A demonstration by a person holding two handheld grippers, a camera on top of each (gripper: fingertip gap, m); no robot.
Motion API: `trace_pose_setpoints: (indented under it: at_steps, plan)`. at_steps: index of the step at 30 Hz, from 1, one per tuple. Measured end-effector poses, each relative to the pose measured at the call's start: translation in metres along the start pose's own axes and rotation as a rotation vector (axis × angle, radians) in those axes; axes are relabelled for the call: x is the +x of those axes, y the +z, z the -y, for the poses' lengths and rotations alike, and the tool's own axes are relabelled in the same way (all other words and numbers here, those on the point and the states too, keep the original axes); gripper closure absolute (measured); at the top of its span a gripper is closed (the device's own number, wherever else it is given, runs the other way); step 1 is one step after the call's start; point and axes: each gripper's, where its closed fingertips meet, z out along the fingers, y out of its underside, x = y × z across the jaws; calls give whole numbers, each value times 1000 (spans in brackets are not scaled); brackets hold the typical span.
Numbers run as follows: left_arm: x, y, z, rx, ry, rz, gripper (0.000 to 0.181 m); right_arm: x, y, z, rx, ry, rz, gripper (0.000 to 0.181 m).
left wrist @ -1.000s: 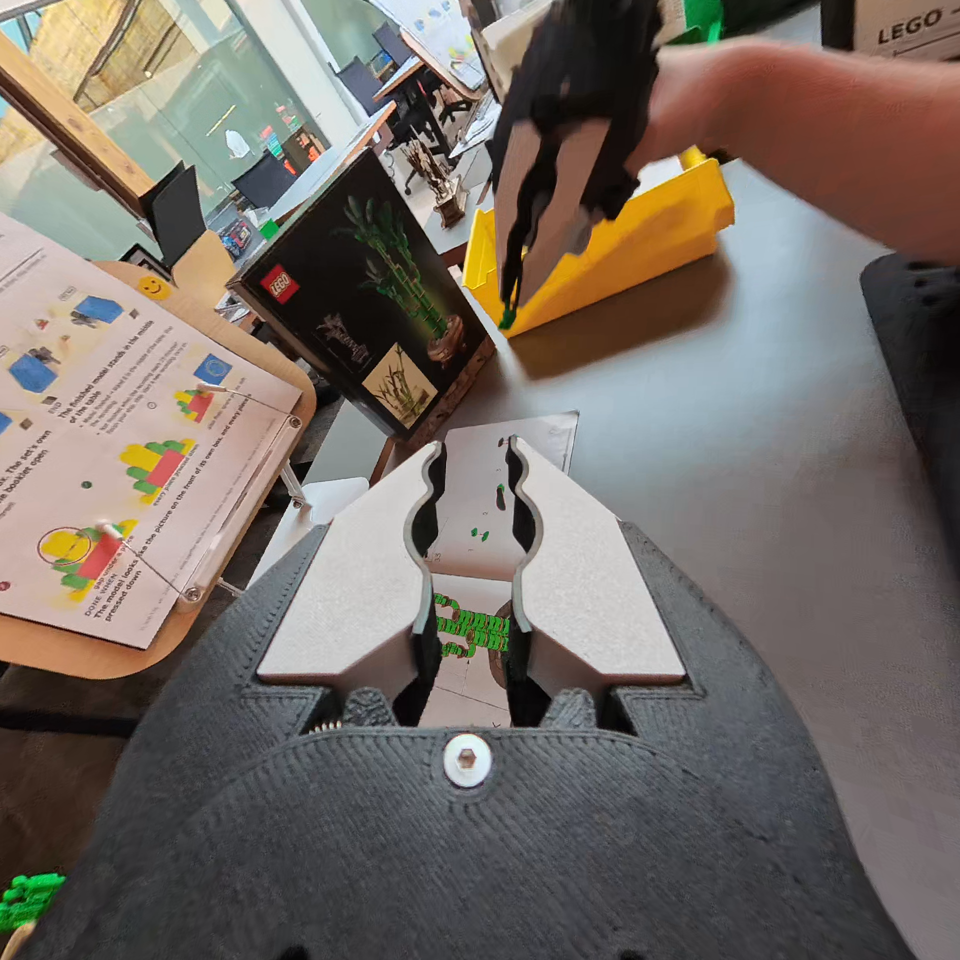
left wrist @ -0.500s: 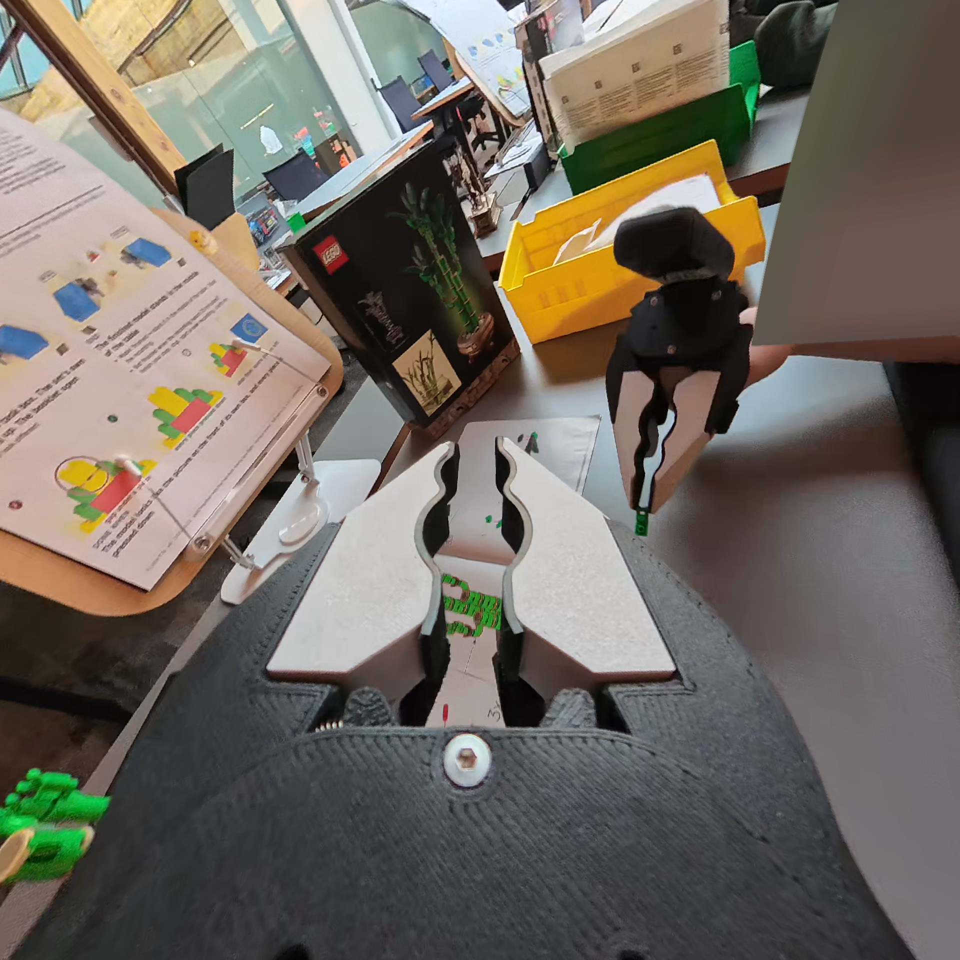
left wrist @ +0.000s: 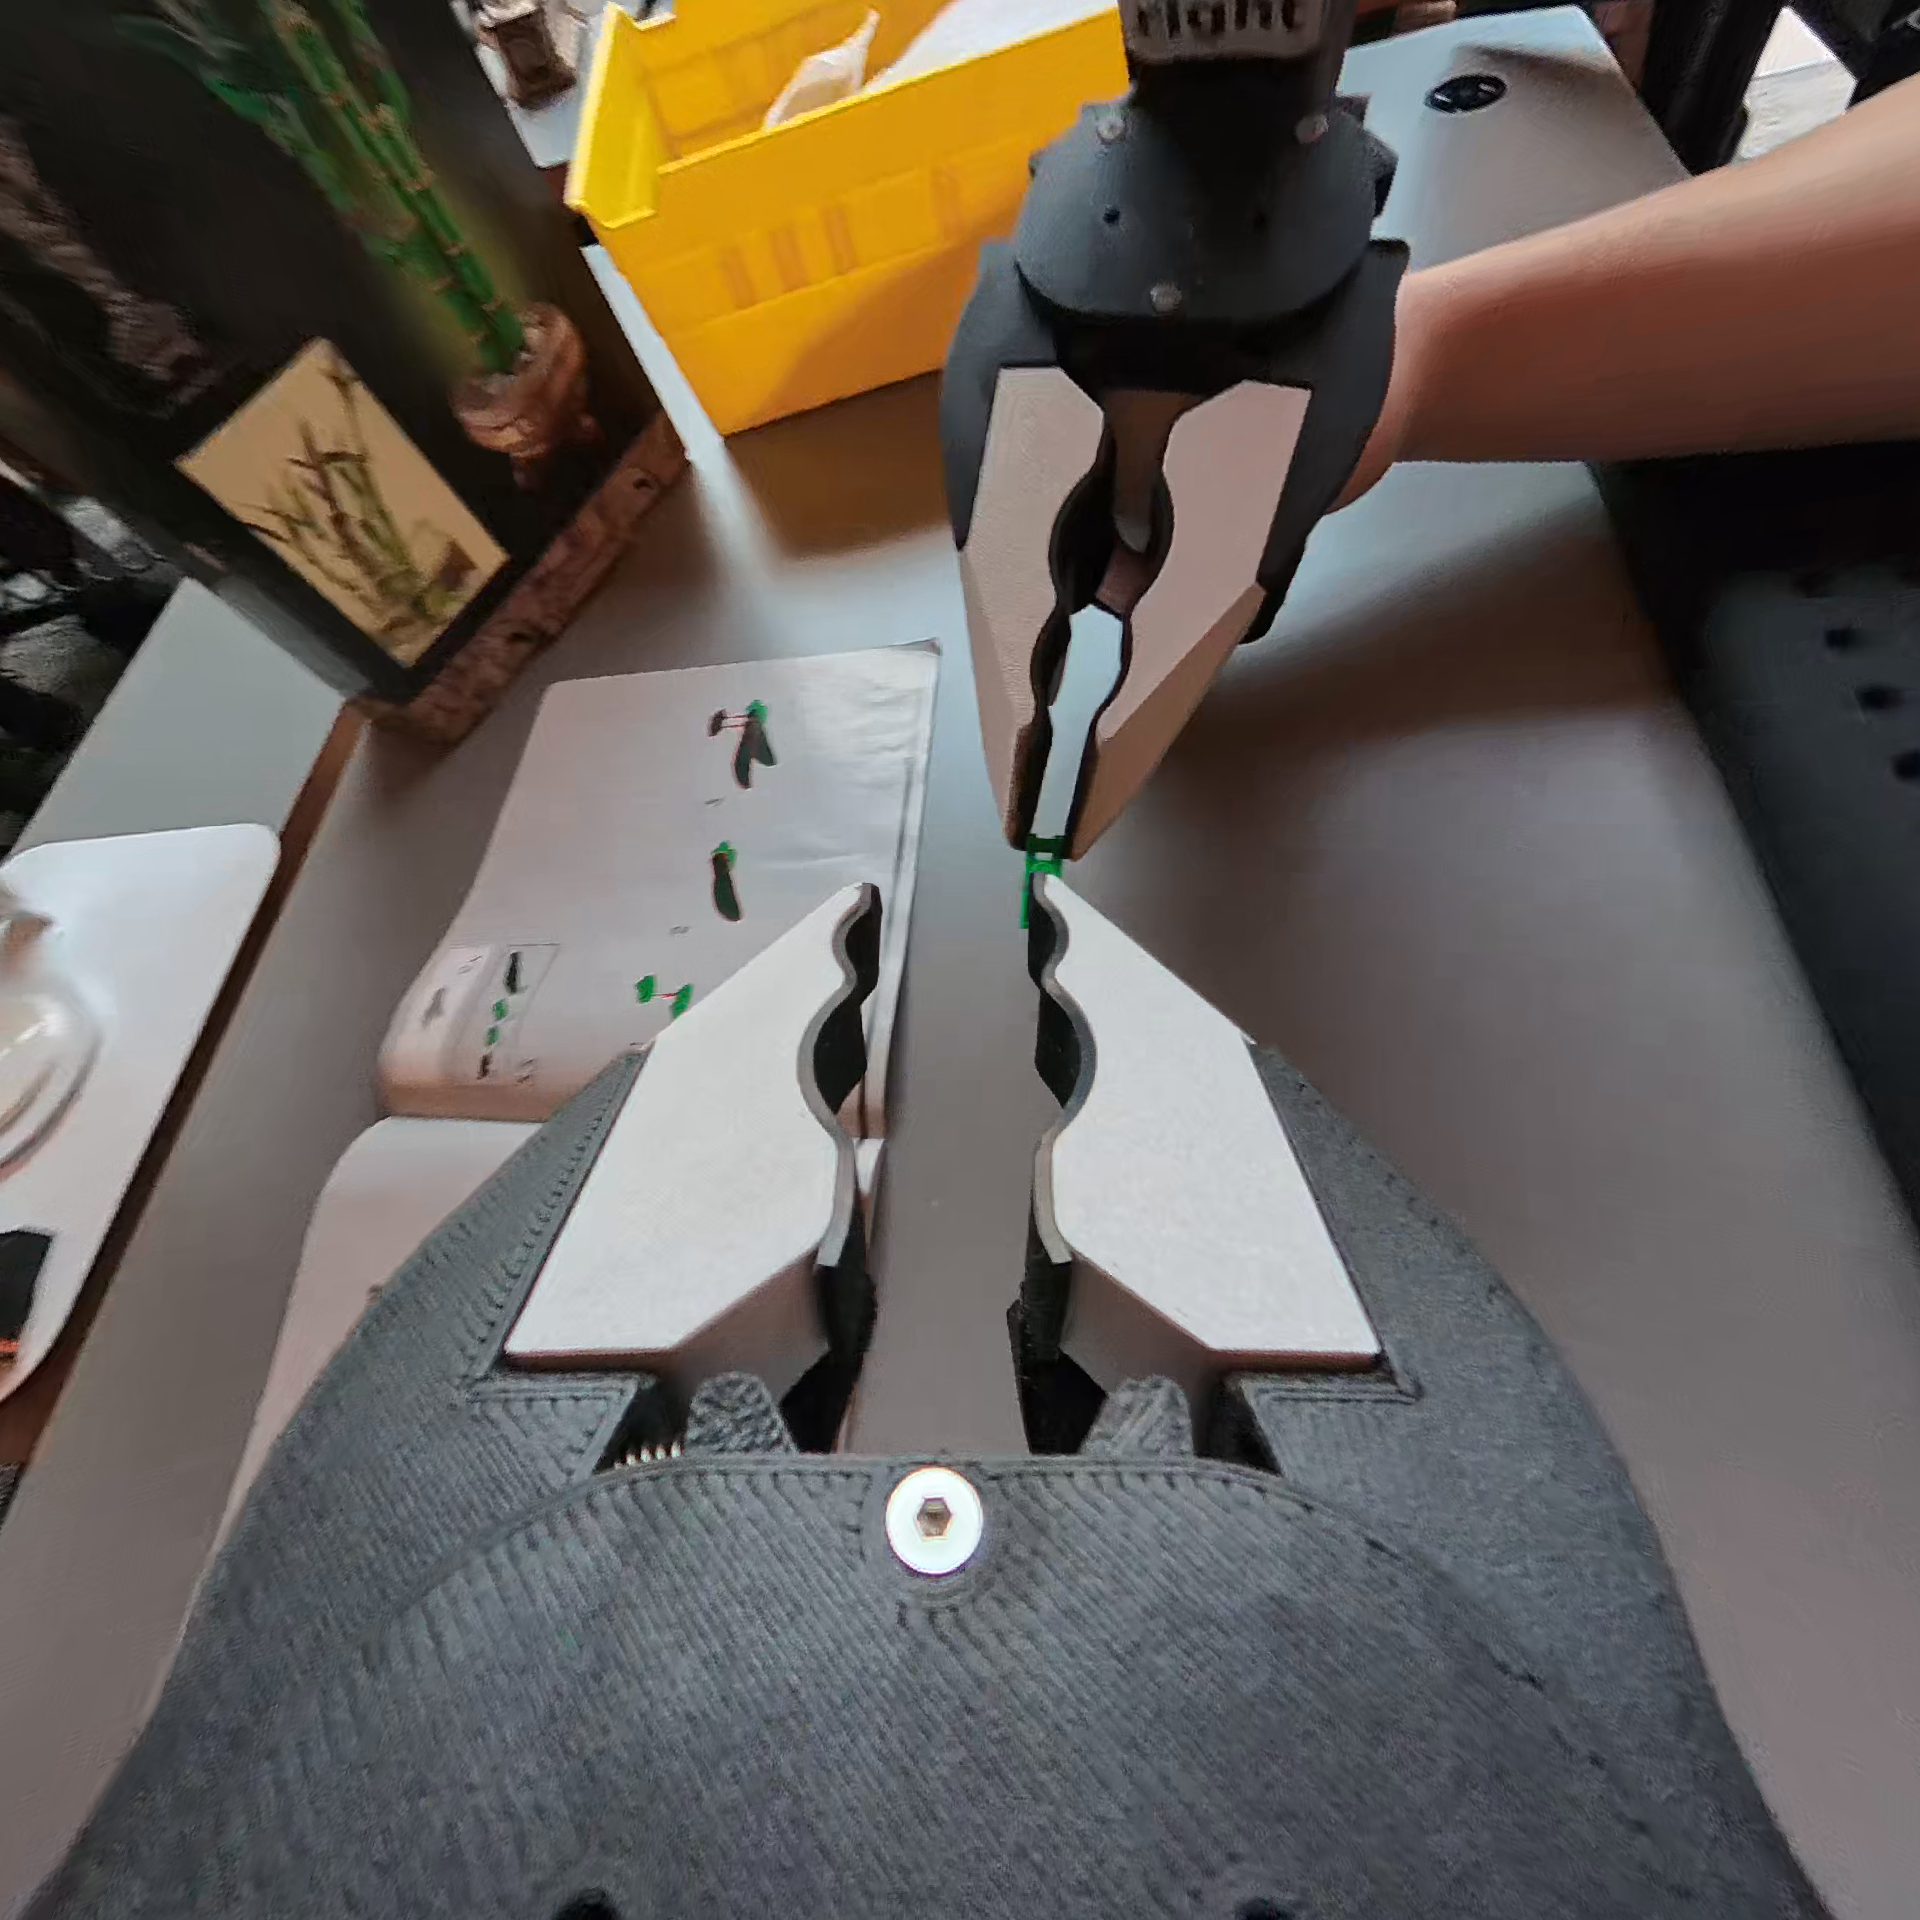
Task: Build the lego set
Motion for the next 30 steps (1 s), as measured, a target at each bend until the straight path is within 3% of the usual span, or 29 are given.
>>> trace_pose_setpoints:
  at_steps: [18,30]
  plan:
    - [19,16,-38,-127,19,-108,165,3,11,-21,-71,51,-33,174]
    - [1,6,-52,-140,-48,-62,181,6,13,-42,-176,62,-25,175]
